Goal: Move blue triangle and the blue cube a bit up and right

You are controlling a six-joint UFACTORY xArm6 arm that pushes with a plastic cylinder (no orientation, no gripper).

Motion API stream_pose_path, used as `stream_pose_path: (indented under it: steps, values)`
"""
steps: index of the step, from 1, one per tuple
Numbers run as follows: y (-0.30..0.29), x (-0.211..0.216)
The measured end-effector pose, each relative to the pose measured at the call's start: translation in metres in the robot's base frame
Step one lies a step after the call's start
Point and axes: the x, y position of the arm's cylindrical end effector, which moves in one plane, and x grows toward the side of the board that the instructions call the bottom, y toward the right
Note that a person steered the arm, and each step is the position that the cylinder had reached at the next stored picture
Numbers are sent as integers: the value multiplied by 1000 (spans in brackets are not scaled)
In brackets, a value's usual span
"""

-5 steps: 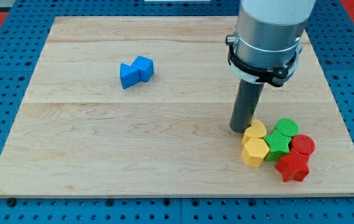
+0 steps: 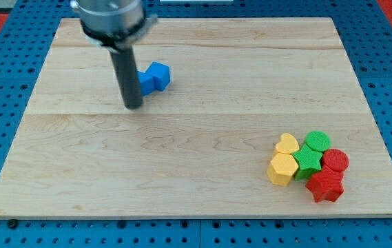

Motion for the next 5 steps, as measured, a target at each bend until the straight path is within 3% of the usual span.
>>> stream_pose_path:
  steps: [1, 2, 5]
  values:
    - [-8, -46]
    - [-8, -62]
    - [-8, -69]
